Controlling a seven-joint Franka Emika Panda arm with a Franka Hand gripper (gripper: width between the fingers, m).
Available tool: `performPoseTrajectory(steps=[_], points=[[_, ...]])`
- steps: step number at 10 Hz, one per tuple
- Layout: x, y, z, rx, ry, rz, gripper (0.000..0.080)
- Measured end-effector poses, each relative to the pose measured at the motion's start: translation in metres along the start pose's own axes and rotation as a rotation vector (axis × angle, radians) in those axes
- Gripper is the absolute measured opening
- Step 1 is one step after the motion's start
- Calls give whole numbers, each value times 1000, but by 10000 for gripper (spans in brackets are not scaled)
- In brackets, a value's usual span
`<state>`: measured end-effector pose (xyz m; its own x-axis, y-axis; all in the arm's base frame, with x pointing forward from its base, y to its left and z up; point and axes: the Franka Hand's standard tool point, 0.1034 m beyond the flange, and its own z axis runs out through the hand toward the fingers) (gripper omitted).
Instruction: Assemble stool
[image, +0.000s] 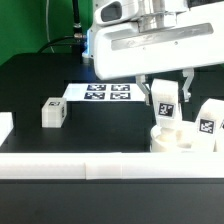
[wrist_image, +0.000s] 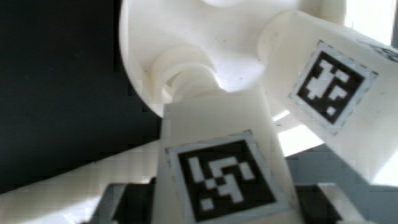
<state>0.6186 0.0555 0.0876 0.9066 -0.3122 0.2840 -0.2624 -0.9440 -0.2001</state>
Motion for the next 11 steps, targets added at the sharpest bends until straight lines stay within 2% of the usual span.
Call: performPoseTrajectory(steps=[7, 11], points=[[4, 7, 1, -4, 6, 2, 324], [-3, 4, 13, -8, 12, -1, 324]])
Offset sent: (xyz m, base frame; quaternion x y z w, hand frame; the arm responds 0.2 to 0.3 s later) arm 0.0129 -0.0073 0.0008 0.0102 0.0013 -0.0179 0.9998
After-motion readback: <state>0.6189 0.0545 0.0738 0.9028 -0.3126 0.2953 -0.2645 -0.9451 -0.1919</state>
